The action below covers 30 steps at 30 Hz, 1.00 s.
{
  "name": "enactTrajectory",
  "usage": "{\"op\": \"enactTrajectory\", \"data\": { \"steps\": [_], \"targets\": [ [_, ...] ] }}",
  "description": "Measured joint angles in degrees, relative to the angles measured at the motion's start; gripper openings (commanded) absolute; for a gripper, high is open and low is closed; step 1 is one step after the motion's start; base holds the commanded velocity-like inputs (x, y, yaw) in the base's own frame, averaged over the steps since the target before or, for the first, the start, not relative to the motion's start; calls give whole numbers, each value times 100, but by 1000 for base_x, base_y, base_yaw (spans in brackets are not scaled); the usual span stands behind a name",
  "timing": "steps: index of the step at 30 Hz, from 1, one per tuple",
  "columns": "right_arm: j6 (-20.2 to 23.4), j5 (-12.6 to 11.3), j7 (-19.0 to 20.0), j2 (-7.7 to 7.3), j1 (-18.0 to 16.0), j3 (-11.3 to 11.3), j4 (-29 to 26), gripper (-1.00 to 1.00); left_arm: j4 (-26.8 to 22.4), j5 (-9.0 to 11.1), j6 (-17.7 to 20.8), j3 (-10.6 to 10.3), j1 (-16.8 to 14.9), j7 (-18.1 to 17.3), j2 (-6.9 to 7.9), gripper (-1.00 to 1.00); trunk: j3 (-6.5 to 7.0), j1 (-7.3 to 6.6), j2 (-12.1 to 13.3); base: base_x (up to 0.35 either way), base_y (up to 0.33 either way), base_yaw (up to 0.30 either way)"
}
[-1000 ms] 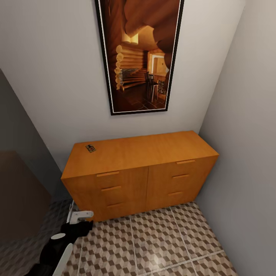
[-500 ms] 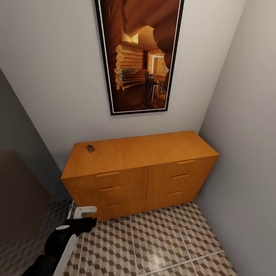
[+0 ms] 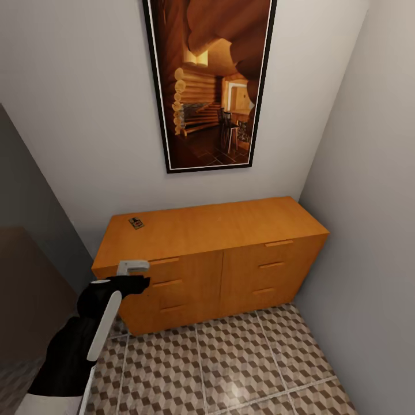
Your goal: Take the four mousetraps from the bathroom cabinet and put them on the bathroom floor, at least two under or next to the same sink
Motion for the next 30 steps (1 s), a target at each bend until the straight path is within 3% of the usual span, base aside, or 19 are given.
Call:
{"op": "enactTrajectory", "data": {
  "steps": [5,10,13,15,22,30],
  "targets": [
    [1,0,0,0,0,1,-1,-100,1,-25,3,7,-548,12,5,100,0,0,0,0,0,0],
    [3,0,0,0,0,0,0,-100,13,-23,10,12,-1439,31,-9,100,0,0,0,0,0,0],
    [8,0,6,0,0,0,0,-100,401,-17,11,14,-2073,40,-122,100,1,0,1,0,0,0],
    [9,0,3,0,0,1,0,-100,709,-18,9,12,-2310,51,-147,100,0,0,0,0,0,0],
    [9,2,9,7,0,7,1,-100,1126,-15,26,9,-2533,500,-167,100,0,0,0,0,0,0],
    [9,3,10,11,0,8,1,-100,1069,-5,44,-34,-2557,627,-185,100,0,0,0,0,0,0]
  ]
}}
